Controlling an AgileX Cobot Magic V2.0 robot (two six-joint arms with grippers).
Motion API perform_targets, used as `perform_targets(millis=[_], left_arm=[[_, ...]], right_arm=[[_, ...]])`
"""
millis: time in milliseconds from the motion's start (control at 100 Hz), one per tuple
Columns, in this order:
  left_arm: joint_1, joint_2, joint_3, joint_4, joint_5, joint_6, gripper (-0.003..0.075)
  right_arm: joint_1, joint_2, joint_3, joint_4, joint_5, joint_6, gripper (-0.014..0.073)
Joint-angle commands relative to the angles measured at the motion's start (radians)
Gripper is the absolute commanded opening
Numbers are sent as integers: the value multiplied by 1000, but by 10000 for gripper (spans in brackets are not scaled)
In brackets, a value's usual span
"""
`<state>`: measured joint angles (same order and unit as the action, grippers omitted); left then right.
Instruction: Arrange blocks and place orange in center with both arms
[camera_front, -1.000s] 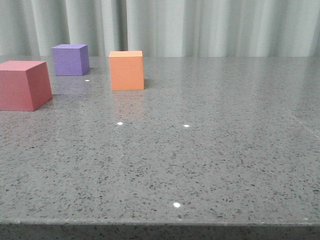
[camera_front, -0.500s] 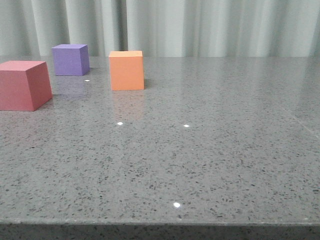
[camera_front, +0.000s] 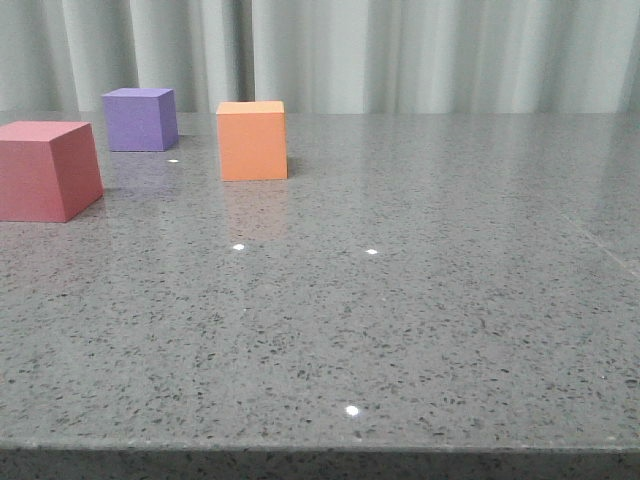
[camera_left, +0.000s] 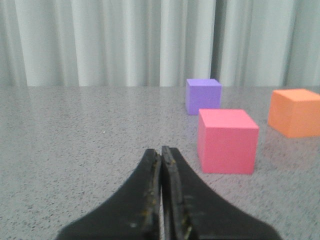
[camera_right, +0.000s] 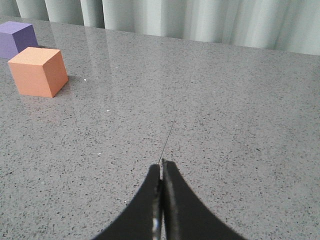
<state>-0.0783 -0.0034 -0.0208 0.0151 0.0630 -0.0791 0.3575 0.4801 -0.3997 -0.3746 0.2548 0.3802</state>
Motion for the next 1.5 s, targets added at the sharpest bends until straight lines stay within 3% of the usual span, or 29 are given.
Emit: perform_targets(millis=[0,170,410,710,860,1200,1300,1370,1490], left_arm=[[-1,-3,-95,-53,-63,1,-20],[-3,130,-296,-70,32,1,-20],[-3,432,-659,-70,451,1,-20],[-3,741,-998,-67,771,1,-20],[-3,842,-1068,-66,819,1,-20],[-3,938,-1071,-77,850,1,-11],[-3,945,-1071,-77,850,1,77],[-3,947,-1071,-77,850,1,190],[-3,947,-1071,-77,843,1,477]], right_arm=[[-6,2,-25,-23,-80,0,-111],[-6,2,-25,-23,-81,0,-111],[-6,2,-25,-23,-81,0,-111],[-6,2,-25,-23,-81,0,-111],[-6,2,-25,-23,-81,0,-111],[-6,2,-25,-23,-81,0,-111],[-6,2,-25,-23,-81,0,-111],[-6,2,-25,-23,-81,0,-111],[-6,2,-25,-23,-81,0,-111]])
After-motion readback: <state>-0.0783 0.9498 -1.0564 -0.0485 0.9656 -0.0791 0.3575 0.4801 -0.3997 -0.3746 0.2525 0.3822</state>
